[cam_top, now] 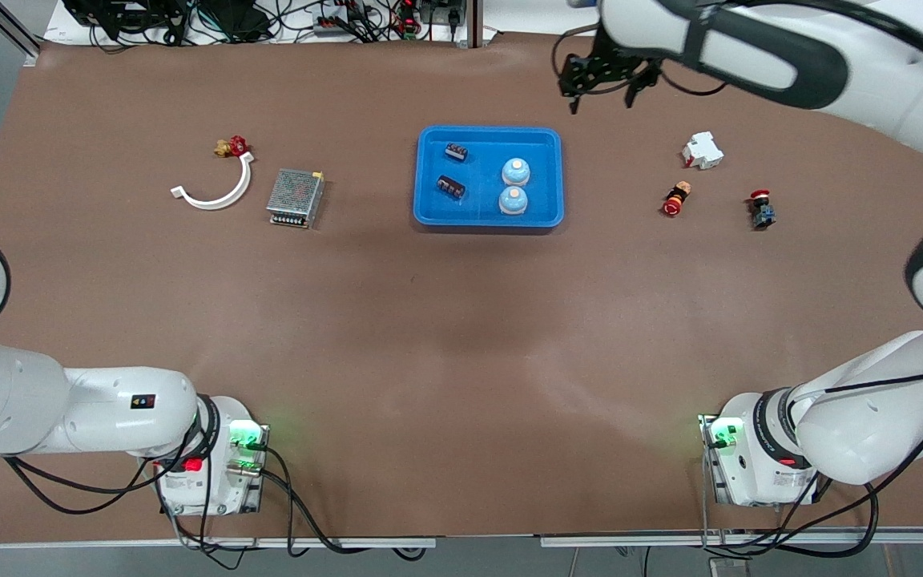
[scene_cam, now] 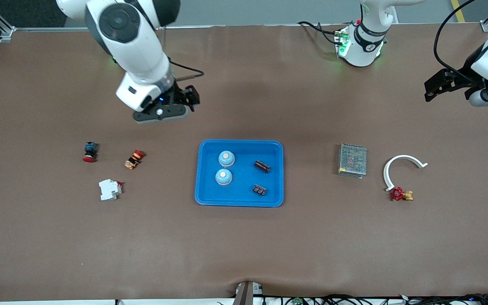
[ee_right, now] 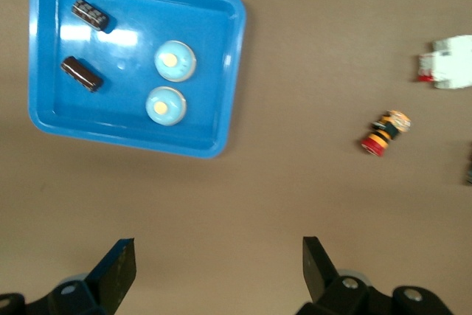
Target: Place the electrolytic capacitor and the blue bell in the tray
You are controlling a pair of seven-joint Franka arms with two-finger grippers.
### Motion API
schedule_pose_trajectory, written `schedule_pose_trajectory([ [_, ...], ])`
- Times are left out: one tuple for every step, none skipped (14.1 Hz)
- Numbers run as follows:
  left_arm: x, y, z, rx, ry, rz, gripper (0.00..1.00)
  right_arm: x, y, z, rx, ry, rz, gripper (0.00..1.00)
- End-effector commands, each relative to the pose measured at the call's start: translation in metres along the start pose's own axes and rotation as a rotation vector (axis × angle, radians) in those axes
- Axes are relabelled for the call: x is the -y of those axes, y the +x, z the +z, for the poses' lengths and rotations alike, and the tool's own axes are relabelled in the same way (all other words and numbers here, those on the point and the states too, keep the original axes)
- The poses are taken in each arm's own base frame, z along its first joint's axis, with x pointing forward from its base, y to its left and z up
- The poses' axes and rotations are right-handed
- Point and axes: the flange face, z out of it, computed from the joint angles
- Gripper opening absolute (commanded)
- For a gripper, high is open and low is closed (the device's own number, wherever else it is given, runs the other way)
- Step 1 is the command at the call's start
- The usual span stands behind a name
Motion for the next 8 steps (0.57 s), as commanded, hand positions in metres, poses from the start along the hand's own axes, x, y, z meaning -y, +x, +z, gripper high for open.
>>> schedule_pose_trajectory([
  [0.001, -0.002, -0.003, -0.005, -0.01, -0.001, 1.0, -0.042, -0.016, -0.024, 0.013, 0.007, -0.026, 1.0],
  [0.001, -0.003, -0.004, -0.007, -0.009, -0.001, 1.0, -0.057, -0.018, -0.031, 0.021, 0.005, -0.035, 1.0],
  [0.001, -0.003, -0.004, -0.007, -0.009, -0.001, 1.0, -0.073, -0.019, -0.039, 0.024, 0.005, -0.034, 1.0],
  [0.001, -0.003, -0.004, -0.007, -0.009, -0.001, 1.0, -0.092, -0.02, -0.046, 0.025, 0.004, -0.033, 1.0],
  [0.001, -0.003, -0.004, -0.008, -0.009, 0.0, 1.0, -0.113, -0.02, -0.053, 0.022, 0.005, -0.048, 1.0],
  [0.001, -0.003, -0.004, -0.008, -0.009, 0.0, 1.0, -0.136, -0.018, -0.058, 0.02, 0.009, -0.064, 1.0],
  [0.001, -0.003, -0.004, -0.008, -0.008, -0.002, 1.0, -0.16, -0.015, -0.059, 0.021, 0.013, -0.061, 1.0],
  [0.001, -0.003, -0.004, -0.008, -0.008, -0.002, 1.0, -0.186, -0.012, -0.061, 0.019, 0.017, -0.051, 1.0],
])
